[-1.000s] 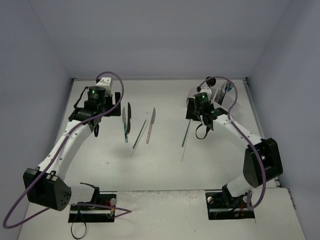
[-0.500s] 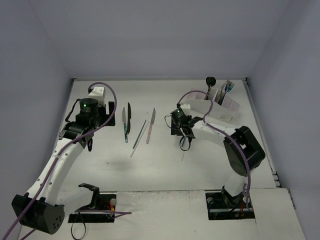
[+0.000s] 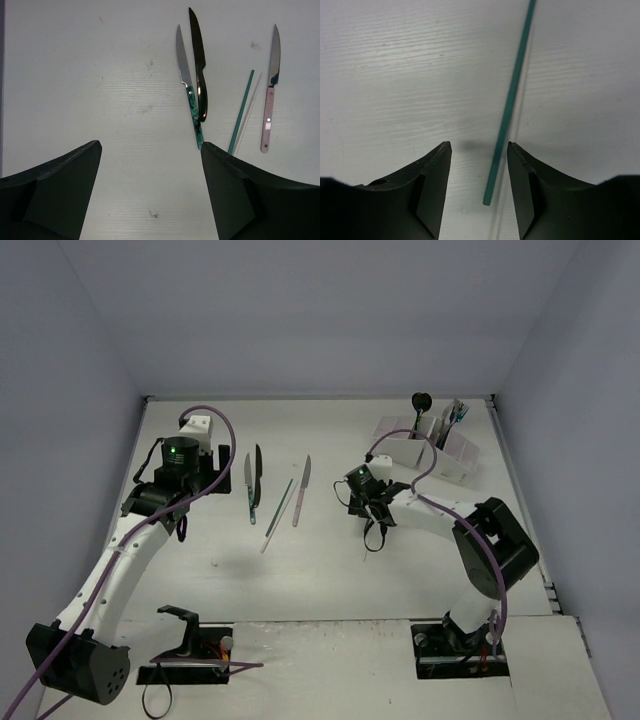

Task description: Sort the eating utensils into containers

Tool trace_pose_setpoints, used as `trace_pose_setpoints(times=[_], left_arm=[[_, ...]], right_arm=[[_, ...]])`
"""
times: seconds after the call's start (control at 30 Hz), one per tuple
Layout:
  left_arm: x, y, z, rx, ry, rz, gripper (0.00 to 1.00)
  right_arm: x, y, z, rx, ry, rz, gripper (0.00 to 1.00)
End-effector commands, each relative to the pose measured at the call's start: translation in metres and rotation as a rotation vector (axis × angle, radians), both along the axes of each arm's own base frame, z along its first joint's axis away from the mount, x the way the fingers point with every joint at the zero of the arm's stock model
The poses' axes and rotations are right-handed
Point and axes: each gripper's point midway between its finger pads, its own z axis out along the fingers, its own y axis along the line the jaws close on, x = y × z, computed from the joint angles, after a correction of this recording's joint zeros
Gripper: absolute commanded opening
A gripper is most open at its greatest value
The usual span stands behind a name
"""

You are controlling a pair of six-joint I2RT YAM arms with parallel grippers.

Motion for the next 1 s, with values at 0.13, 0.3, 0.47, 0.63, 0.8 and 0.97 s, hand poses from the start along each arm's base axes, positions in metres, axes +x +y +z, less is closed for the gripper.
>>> trace_pose_setpoints(times=[0.13, 0.3, 0.47, 0.63, 0.8, 0.97], left_arm=[[0.008, -0.003, 0.012, -0.022, -0.043, -0.006, 0.78], [0.009, -0.005, 0.009, -0.028, -0.033, -0.013, 0.78], [0.009, -0.007, 0.007, -0.027, -0.026, -0.020, 0.78], [0.009, -0.006, 0.006, -0.027, -0.023, -0.020, 0.78], [0.009, -0.008, 0.005, -0.030, -0.019, -0.026, 0.78], [0.010, -0.008, 0.007, -0.031, -0.020, -0.024, 0.78]], right_arm=[[0.001, -0.033, 0.030, 0.058, -0.086, -0.109, 0.43], [-0.001, -0.043, 0.021, 0.065, -0.050, -0.119, 0.39], [0.000, -0.040, 0.011, 0.066, -0.013, -0.106, 0.38], [-0.003, -0.041, 0.002, 0.057, 0.008, -0.113, 0.37], [-0.004, -0.040, -0.004, 0.054, 0.026, -0.110, 0.36], [-0.006, -0.039, -0.012, 0.047, 0.052, -0.104, 0.36]])
